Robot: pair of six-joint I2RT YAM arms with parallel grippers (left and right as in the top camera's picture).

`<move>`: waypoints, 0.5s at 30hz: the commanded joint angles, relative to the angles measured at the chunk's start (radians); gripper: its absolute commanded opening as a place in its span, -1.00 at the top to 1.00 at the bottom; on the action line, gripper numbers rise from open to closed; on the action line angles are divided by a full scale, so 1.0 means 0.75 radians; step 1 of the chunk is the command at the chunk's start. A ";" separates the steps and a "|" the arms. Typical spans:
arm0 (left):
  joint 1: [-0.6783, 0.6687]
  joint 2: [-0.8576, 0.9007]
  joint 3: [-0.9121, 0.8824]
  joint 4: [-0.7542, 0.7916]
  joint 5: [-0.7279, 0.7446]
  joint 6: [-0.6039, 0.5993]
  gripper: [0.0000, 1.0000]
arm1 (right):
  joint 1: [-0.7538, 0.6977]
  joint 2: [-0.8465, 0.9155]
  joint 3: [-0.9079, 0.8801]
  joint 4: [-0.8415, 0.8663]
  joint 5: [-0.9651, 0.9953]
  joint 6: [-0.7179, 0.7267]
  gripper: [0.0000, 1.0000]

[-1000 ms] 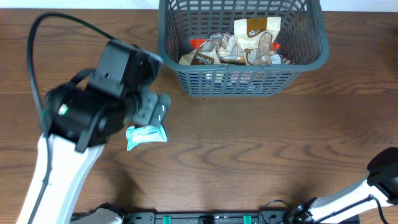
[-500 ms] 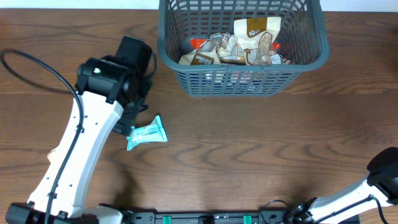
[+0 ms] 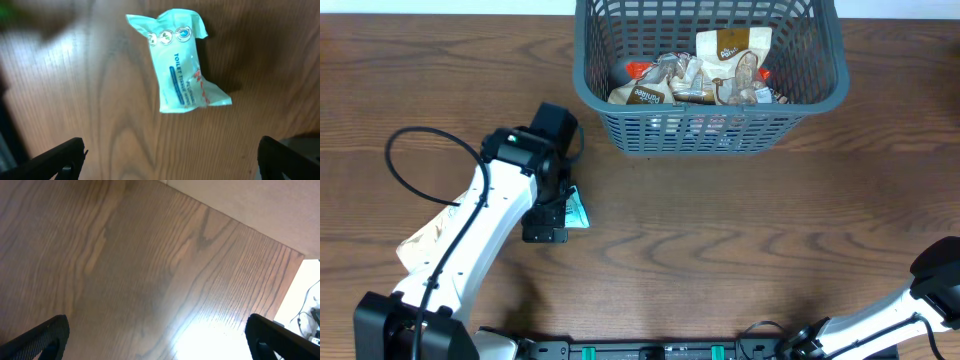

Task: Pack container
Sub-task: 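Move the left gripper down to the mint-green wrapped item, then grasp the mint-green wrapped item with the left gripper and lift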

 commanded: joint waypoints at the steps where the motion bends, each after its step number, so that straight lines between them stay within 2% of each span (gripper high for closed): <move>1: -0.001 0.000 -0.086 0.066 -0.007 -0.005 -0.97 | -0.014 -0.006 -0.007 -0.013 -0.035 0.014 -0.98; 4: -0.001 0.000 -0.164 0.183 -0.065 0.024 -0.97 | -0.014 -0.006 -0.007 -0.034 -0.061 0.014 -0.98; 9: 0.001 0.000 -0.221 0.409 -0.151 0.229 -0.97 | -0.014 -0.006 -0.007 -0.040 -0.061 0.014 -0.98; 15: 0.001 0.000 -0.221 0.499 -0.210 0.253 -0.97 | -0.014 -0.006 -0.007 -0.065 -0.061 0.014 -0.99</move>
